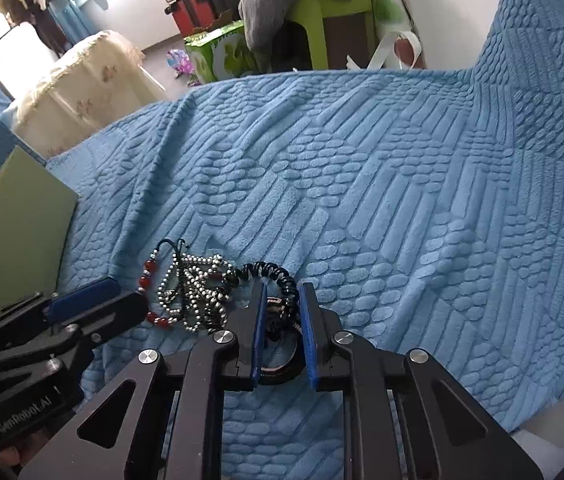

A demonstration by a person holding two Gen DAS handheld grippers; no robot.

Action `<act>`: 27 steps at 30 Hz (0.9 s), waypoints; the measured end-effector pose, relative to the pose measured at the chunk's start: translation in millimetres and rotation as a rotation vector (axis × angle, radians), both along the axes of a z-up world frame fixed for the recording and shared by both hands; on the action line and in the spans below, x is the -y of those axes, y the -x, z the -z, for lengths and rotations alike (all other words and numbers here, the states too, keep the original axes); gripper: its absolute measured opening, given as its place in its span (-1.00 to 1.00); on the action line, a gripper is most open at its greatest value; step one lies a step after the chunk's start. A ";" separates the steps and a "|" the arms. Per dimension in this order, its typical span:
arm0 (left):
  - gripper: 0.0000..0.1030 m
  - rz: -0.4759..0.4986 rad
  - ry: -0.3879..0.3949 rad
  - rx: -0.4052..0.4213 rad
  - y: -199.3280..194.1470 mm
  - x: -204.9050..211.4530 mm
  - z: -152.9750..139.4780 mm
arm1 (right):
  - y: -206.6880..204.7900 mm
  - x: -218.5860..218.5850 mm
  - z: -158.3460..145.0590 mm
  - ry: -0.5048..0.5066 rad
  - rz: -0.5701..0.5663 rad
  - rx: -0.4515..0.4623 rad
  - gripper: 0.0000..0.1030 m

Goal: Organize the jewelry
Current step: 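Grasp the red-beaded bracelet with the left tool while the right tool grasps the black coiled hair tie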

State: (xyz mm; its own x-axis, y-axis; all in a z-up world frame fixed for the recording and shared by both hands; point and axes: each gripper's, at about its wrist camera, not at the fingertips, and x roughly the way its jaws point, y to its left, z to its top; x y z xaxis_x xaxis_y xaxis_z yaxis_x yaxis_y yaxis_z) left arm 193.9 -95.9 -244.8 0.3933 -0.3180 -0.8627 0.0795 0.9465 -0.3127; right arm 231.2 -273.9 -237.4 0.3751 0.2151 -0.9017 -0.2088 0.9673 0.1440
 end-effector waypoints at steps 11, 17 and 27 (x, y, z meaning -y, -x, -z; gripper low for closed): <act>-0.69 -0.012 -0.100 0.019 -14.5 13.4 7.2 | -2.0 -2.0 1.8 -0.005 -0.025 0.003 -0.83; -0.75 -0.020 -0.128 0.030 -26.7 19.7 9.7 | -6.6 -4.3 2.8 -0.013 -0.023 -0.001 -0.84; -0.92 -0.060 -0.151 0.016 -33.2 19.7 0.6 | -3.6 -6.1 -3.6 -0.018 -0.029 0.015 -0.87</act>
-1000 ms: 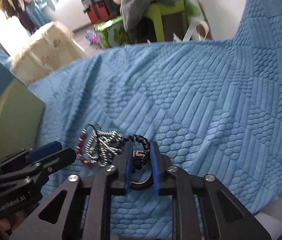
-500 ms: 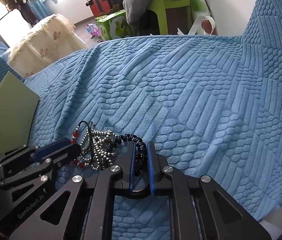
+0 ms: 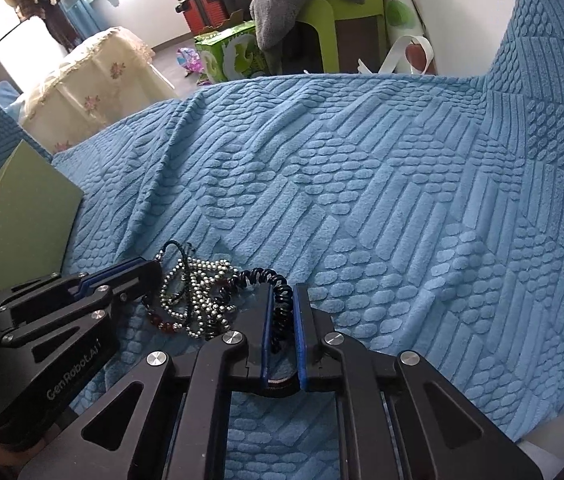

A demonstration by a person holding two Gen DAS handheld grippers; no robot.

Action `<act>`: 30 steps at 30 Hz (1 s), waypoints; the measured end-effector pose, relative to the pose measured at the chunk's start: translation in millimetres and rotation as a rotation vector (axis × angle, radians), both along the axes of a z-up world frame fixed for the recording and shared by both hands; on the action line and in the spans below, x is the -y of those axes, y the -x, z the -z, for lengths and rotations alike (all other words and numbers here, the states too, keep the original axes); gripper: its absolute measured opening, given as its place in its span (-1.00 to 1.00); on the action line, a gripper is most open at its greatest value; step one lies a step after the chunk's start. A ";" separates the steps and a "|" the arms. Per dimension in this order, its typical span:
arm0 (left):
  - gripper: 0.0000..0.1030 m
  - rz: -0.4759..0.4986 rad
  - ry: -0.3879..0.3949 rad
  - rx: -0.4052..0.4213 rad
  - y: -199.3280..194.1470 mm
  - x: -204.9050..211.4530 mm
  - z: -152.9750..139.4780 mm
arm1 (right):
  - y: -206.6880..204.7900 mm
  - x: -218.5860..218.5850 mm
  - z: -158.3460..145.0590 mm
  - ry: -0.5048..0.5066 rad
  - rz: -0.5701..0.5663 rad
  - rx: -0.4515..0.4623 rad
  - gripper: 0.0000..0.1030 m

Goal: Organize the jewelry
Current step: 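Grasp the red-beaded bracelet with the left tool while the right tool grasps the black coiled hair tie, then carry the red bracelet and black hair tie over the box with both tools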

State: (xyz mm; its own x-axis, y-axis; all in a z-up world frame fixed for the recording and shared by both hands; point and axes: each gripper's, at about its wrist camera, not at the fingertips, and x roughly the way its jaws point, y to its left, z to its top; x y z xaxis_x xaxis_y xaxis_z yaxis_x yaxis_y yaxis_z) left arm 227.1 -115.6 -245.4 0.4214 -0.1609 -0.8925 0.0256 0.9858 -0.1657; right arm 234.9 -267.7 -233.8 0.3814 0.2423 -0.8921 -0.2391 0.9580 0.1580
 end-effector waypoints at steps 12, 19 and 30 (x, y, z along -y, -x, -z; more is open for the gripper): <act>-0.92 -0.009 0.059 0.079 27.3 -22.3 -71.0 | 18.0 7.3 -45.4 -0.054 0.043 0.096 -0.86; -0.92 -0.002 0.047 0.122 48.2 -32.5 -98.4 | 33.9 3.6 -64.1 0.016 0.053 0.141 -0.86; -0.91 -0.013 0.089 0.177 63.6 -50.1 -135.7 | 44.9 7.2 -108.4 0.029 0.084 0.229 -0.86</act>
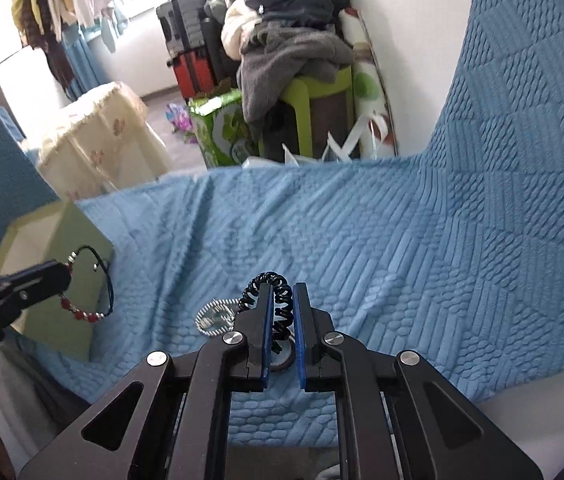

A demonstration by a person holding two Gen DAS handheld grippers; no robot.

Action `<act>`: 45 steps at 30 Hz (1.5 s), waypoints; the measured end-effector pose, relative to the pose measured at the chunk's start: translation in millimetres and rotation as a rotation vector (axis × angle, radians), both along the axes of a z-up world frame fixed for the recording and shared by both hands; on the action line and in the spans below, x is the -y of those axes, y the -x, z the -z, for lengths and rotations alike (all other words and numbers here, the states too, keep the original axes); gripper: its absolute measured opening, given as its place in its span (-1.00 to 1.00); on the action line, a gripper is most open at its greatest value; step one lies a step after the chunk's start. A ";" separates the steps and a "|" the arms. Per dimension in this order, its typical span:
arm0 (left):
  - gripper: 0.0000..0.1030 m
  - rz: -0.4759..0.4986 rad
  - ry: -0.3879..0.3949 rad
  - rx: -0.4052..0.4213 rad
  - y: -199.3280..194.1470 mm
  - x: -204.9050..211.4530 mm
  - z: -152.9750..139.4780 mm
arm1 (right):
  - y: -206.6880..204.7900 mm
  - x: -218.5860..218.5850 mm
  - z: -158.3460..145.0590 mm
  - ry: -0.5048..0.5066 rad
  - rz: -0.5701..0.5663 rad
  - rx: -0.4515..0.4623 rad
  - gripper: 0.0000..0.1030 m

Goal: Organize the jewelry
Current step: 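Carry the red bracelet and black hair tie over the box with both tools, then lower both tools into the box and release the bracelet and hair tie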

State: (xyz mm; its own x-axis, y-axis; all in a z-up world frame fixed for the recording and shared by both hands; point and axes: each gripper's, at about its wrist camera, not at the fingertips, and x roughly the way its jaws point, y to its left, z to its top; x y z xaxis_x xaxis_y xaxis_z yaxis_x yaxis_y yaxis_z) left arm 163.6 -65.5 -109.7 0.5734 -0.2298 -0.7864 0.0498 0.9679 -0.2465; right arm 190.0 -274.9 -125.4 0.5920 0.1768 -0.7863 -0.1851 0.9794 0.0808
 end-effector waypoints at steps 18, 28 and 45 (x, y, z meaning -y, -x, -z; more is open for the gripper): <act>-0.91 -0.036 0.020 0.118 8.6 -59.0 -78.6 | -0.4 -54.7 -91.3 -0.026 -0.061 0.124 -0.87; -0.91 -0.055 0.001 0.154 13.3 -105.1 -114.9 | 0.2 -99.2 -130.9 -0.072 -0.084 0.158 -0.87; -0.90 -0.127 0.029 0.006 27.6 -199.5 -34.7 | 14.7 -214.7 -60.3 -0.113 -0.231 -0.013 -0.87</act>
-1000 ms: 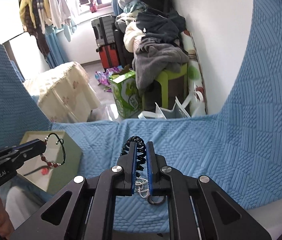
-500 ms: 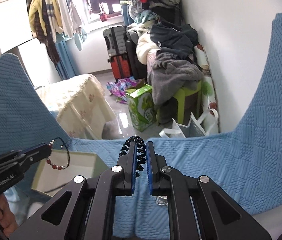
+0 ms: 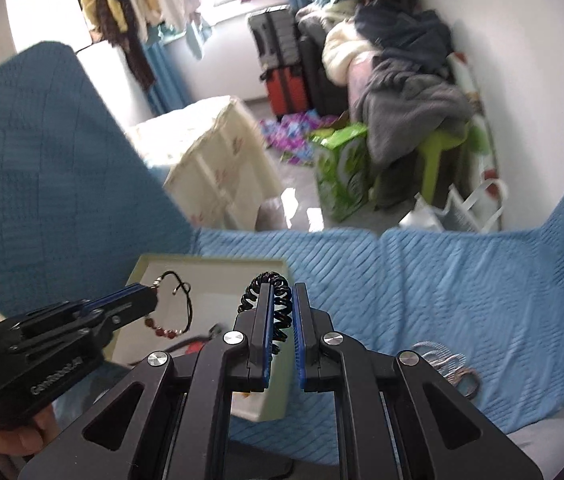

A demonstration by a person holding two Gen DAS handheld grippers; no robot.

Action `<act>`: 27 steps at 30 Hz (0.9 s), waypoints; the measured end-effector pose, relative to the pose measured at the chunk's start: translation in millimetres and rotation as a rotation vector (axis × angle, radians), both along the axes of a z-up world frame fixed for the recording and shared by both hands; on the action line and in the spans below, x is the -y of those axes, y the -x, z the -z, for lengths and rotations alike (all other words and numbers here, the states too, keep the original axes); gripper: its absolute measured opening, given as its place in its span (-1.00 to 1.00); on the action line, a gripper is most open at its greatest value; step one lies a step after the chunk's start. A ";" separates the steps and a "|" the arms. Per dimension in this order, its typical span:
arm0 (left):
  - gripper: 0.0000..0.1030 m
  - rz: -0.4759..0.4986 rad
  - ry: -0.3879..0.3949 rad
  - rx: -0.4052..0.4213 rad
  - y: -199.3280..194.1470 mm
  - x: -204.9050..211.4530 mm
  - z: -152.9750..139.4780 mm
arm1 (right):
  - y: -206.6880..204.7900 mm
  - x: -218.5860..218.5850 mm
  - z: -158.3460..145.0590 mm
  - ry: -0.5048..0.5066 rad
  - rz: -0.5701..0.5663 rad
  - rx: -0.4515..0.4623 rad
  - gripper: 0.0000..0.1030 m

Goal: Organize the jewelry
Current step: 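Lower both tools into the box and release the bracelet and hair tie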

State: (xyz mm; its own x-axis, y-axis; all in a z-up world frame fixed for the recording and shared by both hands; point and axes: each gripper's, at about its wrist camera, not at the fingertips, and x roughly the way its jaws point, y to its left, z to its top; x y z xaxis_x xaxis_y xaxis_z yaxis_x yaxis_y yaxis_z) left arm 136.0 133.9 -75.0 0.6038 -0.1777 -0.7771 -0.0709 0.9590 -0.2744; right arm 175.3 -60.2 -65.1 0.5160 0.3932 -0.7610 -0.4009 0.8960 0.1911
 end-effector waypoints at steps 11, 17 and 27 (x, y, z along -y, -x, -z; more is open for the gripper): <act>-0.90 -0.020 0.016 -0.113 4.6 -33.8 62.9 | 9.8 -36.9 56.9 0.045 -0.074 -0.087 -0.86; -0.89 -0.035 0.027 -0.137 4.9 -39.7 77.2 | 9.6 -40.9 71.9 0.062 -0.102 -0.108 -0.86; -0.85 -0.064 -0.004 -0.091 9.7 -35.6 51.3 | 8.1 -36.0 51.7 0.027 -0.153 -0.092 -0.68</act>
